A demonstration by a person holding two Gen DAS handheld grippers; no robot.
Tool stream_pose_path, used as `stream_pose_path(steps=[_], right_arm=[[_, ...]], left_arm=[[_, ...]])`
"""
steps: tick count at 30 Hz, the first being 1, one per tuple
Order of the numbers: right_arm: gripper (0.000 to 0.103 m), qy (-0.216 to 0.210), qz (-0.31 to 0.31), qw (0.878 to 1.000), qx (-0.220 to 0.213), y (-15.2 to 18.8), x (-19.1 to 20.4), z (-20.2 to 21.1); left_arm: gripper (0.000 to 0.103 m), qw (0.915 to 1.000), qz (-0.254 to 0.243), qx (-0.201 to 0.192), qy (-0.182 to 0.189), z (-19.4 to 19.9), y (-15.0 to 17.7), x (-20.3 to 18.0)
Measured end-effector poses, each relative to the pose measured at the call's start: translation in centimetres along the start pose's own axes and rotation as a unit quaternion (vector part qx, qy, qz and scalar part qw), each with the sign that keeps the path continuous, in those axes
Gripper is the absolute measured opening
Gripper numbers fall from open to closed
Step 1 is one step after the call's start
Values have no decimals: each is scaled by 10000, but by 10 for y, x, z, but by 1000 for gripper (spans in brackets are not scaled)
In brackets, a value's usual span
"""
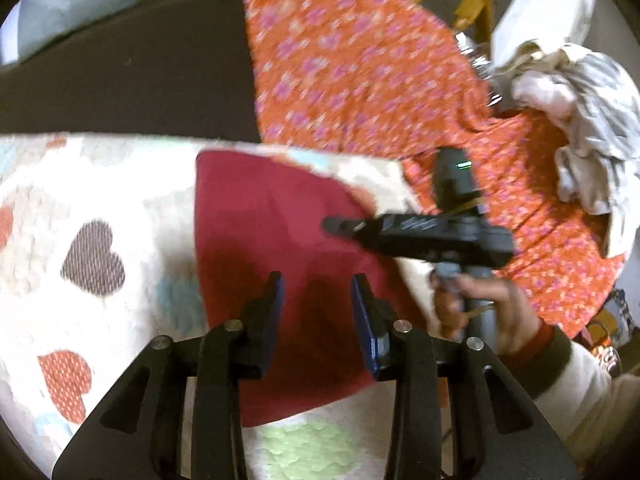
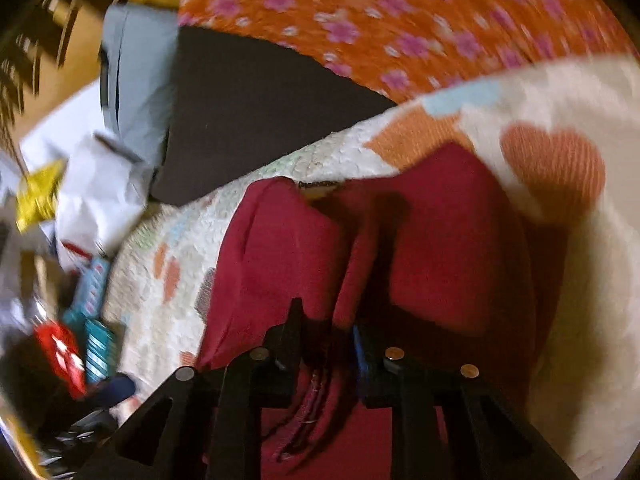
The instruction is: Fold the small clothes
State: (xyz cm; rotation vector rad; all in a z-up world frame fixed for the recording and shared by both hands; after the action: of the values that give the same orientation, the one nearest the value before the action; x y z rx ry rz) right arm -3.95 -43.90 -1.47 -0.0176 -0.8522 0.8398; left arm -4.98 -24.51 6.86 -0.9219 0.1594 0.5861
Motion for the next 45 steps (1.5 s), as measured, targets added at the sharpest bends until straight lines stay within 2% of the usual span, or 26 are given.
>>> stream_pose_path(steps=[2, 5, 8, 9, 11, 13, 16, 18, 21, 24, 27, 30, 34, 37, 39, 41, 42, 45], right_arm=[[49, -164, -199, 9995, -164, 4, -2, 4], [52, -390, -395, 9982, -207, 9, -2, 3], [52, -237, -242, 9993, -139, 13, 4, -9], [50, -113, -47, 9998, -149, 14, 10, -11], [29, 56, 137, 9997, -195, 13, 17, -11], [20, 49, 231, 9992, -324, 8, 21, -1], [19, 24, 557, 9967, -598, -5, 31, 33], [19, 178, 749, 9946, -695, -12, 29, 49], [19, 637, 899, 9905, -828, -22, 14, 62], [19, 1373, 1024, 9829, -681, -23, -7, 48], [19, 1749, 1016, 9781, -493, -16, -25, 31], [19, 1726, 997, 9786, -505, -11, -26, 37], [19, 1916, 1239, 9721, -547, -5, -19, 52], [19, 2134, 1217, 9659, -812, -4, -19, 71], [19, 1880, 1090, 9711, -991, 1, -11, 88], [20, 1358, 1160, 9788, -1002, 13, 11, 99], [20, 1244, 1283, 9793, -953, 18, 21, 99], [20, 1257, 1557, 9766, -787, 34, 39, 90]], left_arm=[[33, 9996, 13, 270, 66, -9, 13, -4], [33, 9985, -193, 504, 113, -19, 24, -14], [33, 9969, -417, 662, 56, -27, 30, -26], [33, 9966, -454, 687, 36, -28, 32, -27], [33, 9965, -467, 694, 34, -26, 33, -29], [33, 9970, -449, 611, 126, -21, 30, -32], [33, 9971, -463, 444, 410, -12, 24, -43], [38, 9968, -587, 330, 428, -7, 21, -49], [38, 9967, -685, 306, 320, -11, 21, -52], [38, 9960, -734, 501, 85, -28, 26, -48], [38, 9946, -782, 682, -78, -43, 32, -44], [38, 9930, -864, 779, -198, -49, 37, -43], [38, 9918, -937, 798, -334, -49, 38, -42], [38, 9906, -998, 794, -488, -50, 39, -42], [39, 9900, -1037, 787, -550, -50, 40, -42], [40, 9896, -1050, 787, -587, -51, 40, -42], [40, 9895, -1048, 789, -602, -52, 41, -41], [40, 9891, -1041, 805, -664, -54, 41, -41]])
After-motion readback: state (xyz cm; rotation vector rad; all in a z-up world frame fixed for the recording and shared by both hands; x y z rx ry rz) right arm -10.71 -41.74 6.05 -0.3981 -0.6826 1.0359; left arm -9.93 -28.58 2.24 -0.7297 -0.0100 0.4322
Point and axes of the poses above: each gripper's, at about its wrist camera, not at the fingertips, and z roughly against the way its jaws point, x to its left, y to its underside, the point moved 6 cm from there along -z, roughly the way its jaws point, and after that the axes turned 7 degrees about -z, right-handed, at the moved point
